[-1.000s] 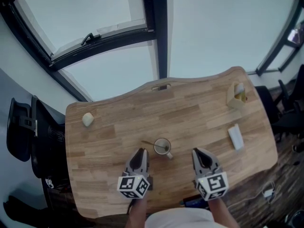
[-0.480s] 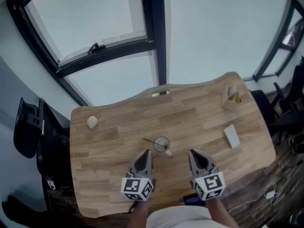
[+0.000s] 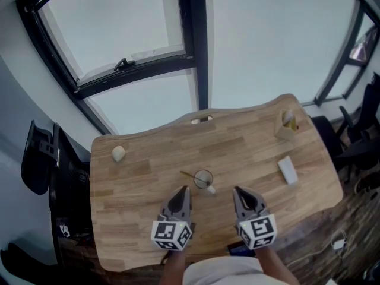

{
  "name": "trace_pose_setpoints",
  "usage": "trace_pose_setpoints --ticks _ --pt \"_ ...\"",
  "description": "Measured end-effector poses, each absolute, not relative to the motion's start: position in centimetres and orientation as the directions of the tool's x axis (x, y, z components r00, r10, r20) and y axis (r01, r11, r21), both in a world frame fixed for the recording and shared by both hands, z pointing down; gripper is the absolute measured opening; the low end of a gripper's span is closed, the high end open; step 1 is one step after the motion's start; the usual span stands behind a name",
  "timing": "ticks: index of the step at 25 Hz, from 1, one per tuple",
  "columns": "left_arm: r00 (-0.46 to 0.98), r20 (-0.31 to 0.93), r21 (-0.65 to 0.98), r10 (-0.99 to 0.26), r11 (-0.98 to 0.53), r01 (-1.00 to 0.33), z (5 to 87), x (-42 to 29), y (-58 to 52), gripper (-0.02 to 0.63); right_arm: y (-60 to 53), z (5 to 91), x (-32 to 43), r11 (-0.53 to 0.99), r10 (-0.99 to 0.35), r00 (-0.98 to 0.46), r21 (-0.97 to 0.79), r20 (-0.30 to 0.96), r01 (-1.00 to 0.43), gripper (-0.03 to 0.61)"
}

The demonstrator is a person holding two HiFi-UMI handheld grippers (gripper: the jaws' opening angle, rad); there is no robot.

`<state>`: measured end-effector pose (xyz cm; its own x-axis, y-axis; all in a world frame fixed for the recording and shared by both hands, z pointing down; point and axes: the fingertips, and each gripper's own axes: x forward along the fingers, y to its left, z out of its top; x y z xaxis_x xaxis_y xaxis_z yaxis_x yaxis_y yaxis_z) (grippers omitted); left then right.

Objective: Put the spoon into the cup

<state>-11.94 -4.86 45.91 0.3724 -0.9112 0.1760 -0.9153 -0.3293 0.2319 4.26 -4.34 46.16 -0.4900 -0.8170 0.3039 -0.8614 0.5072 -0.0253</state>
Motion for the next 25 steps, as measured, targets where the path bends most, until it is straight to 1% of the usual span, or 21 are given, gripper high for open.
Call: trace_pose_setpoints --ticks 3,9,22,25 --pt "0.374 0.172 0.228 -0.911 -0.333 -0.915 45.9 -12.1 -4.7 0.001 -4.3 46.3 4.2 0.508 -0.819 -0.488 -0.011 0.302 -0.861 -0.003" --pt "0.374 0.180 0.247 -0.910 -0.326 -0.913 46.5 -12.4 -4.4 0.001 -3.5 46.2 3.7 0.524 -0.797 -0.499 -0.020 0.342 -0.851 -0.003" --pt "0.362 0.210 0.235 -0.908 -0.312 -0.920 47.1 -11.9 -4.7 0.001 -3.8 46.4 4.6 0.529 -0.802 -0.513 -0.035 0.306 -0.848 -0.003" --pt "0.363 0.210 0.237 -0.908 -0.313 -0.920 47.1 -11.4 -4.9 0.001 -3.9 46.6 4.9 0.531 -0.798 -0.515 -0.037 0.313 -0.846 -0.003"
